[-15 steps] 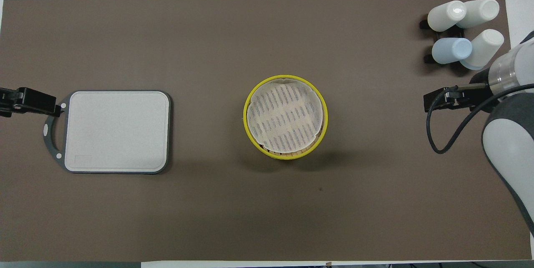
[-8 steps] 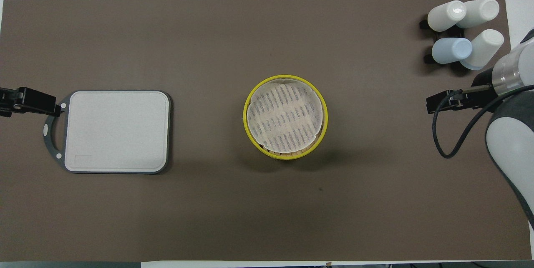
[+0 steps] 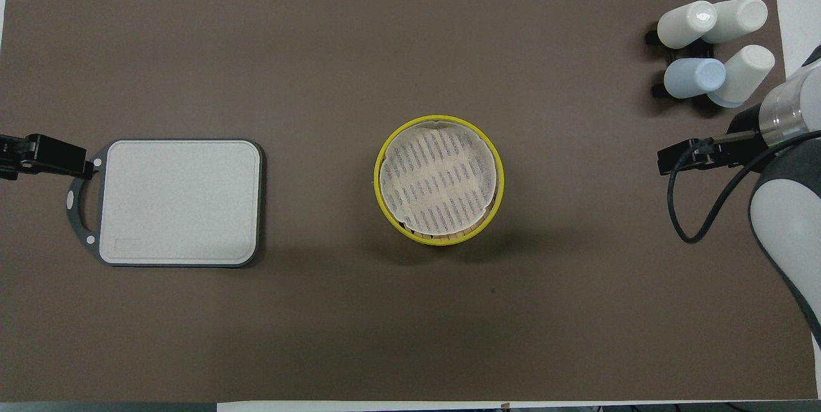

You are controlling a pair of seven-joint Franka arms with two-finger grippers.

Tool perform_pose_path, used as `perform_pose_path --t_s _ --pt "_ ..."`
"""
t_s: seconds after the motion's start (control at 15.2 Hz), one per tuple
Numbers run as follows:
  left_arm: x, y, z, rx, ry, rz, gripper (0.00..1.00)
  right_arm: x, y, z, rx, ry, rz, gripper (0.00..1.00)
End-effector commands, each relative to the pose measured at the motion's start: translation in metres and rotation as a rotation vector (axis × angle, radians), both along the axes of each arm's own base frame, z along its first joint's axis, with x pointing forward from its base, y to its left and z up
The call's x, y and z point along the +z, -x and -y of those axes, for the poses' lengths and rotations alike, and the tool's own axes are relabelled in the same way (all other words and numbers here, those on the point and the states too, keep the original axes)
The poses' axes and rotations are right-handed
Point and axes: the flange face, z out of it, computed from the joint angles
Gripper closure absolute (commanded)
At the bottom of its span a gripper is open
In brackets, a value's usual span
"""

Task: Place bun in steamer

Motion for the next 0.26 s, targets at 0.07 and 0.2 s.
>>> perform_pose_path --t_s 0.07,0.2 --pt "0.0029 0.0055 -0.0015 -0.012 -0.009 0.018 0.00 -0.0010 -0.0006 0.0038 0.021 0.009 0.000 0.00" --pt "0.0029 0.0055 -0.0015 -0.012 -0.009 0.018 0.00 -0.0009 -0.0001 0.0040 0.021 0.010 0.000 0.00"
